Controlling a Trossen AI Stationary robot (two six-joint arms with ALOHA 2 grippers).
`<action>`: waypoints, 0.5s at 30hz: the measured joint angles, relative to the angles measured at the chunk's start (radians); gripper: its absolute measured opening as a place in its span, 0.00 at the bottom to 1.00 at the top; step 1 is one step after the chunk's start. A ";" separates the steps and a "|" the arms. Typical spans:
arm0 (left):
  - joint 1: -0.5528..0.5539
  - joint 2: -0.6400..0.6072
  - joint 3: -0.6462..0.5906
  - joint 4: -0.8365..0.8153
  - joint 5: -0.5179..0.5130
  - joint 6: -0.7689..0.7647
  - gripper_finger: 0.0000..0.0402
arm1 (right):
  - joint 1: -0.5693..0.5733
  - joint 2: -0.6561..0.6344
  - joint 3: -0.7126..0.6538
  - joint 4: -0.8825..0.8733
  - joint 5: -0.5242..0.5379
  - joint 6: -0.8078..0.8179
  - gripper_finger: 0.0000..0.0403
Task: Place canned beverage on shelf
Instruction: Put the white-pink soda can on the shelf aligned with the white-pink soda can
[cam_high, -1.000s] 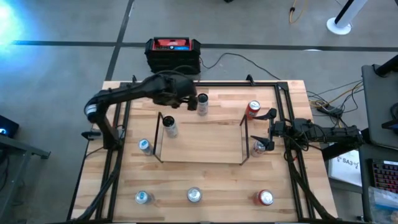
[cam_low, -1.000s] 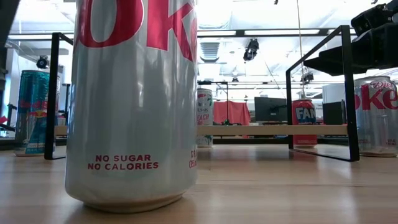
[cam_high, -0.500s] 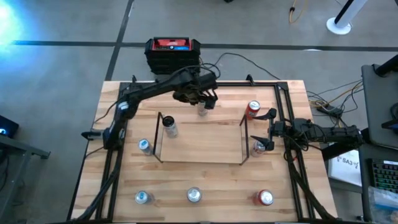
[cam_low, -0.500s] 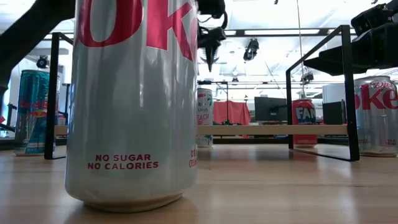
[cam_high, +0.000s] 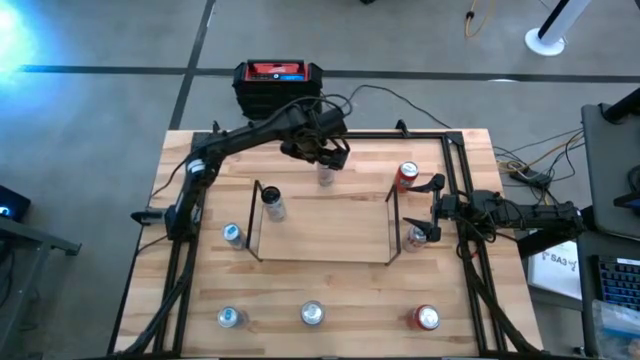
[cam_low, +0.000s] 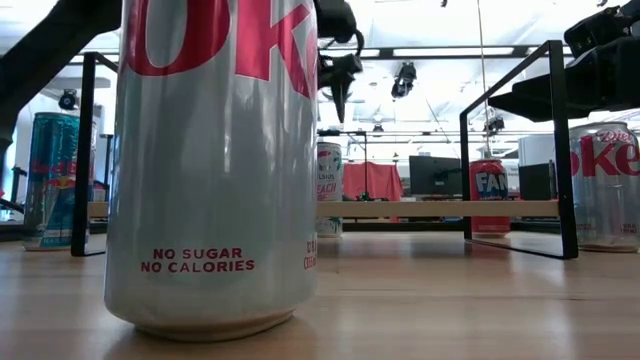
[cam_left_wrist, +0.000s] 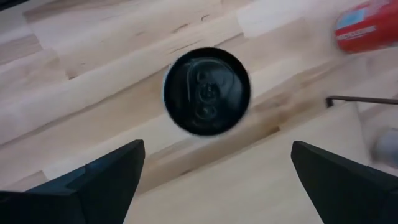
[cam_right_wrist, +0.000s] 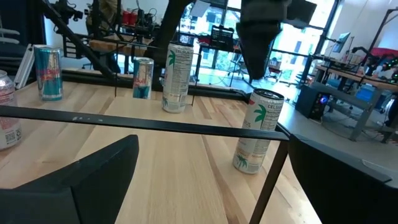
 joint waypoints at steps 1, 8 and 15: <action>0.001 0.012 -0.001 0.002 -0.005 0.006 0.97 | 0.000 0.000 0.000 0.000 0.000 -0.001 0.99; 0.021 0.096 0.047 0.015 -0.010 0.046 0.97 | 0.000 0.000 0.000 0.000 0.000 0.000 0.99; 0.035 0.192 0.165 -0.071 -0.013 0.052 0.96 | 0.000 0.000 0.000 0.000 0.000 -0.002 0.99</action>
